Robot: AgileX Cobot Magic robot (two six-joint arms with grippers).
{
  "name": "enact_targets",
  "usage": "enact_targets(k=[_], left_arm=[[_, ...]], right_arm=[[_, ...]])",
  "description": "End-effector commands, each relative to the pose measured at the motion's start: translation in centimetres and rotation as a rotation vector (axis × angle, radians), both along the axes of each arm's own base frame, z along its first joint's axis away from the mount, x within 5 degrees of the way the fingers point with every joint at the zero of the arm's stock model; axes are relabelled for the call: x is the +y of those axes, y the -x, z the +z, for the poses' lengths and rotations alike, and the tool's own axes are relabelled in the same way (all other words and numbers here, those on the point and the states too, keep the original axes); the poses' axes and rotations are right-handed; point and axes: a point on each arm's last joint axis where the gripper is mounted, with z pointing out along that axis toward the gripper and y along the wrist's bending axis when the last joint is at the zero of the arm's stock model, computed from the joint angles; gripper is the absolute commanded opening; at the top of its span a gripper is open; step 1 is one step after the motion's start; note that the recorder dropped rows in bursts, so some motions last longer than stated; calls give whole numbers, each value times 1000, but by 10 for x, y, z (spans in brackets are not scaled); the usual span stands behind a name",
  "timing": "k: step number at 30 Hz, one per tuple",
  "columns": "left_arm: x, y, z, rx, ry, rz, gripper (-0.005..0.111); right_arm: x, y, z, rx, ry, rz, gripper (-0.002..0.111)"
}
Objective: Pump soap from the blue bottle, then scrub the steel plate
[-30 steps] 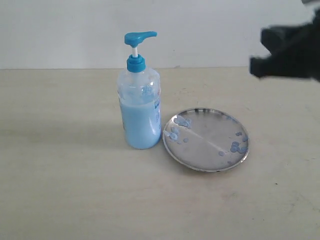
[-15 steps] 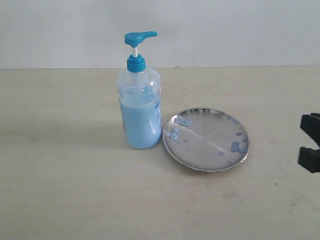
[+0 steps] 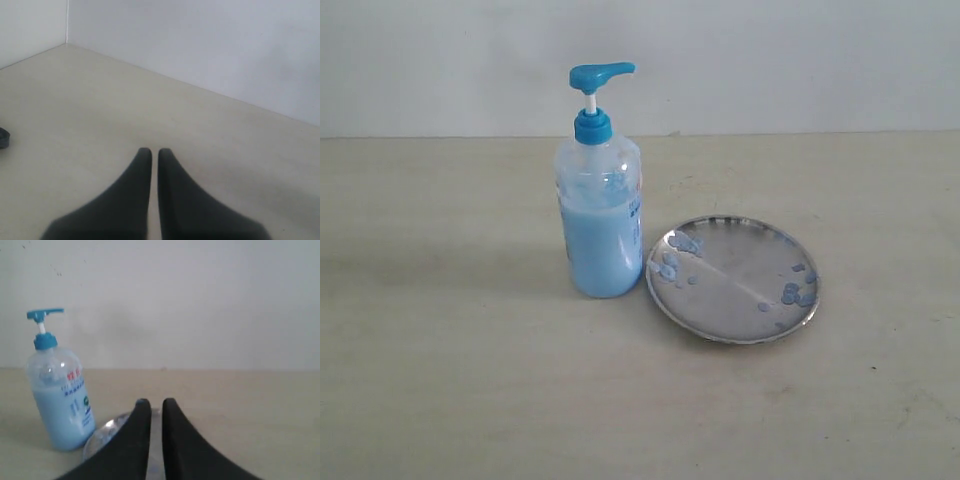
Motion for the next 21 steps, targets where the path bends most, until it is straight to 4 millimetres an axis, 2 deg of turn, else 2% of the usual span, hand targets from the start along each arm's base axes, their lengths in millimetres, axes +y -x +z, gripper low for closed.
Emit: enact_targets(k=[1, 4, 7, 10, 11, 17, 21], left_arm=[[0, 0, -1, -4, 4, -4, 4], [0, 0, -1, -4, 4, -4, 4], [0, 0, -1, -4, 4, -4, 4], [0, 0, -1, -4, 4, -4, 4], [0, 0, -1, -4, 4, -4, 4], [0, 0, -1, -4, 4, -4, 4], [0, 0, -1, -4, 4, -4, 4]], right_arm=[[0, 1, -4, 46, -169, 0, 0], [0, 1, -11, 134, -223, -6, 0], [1, 3, -25, 304, -266, -23, 0], [-2, 7, -38, 417, -69, -41, 0], [-2, 8, -39, 436, -67, -38, 0], [-2, 8, -39, 442, -72, -33, 0], [-3, 5, -31, 341, -56, -56, 0]])
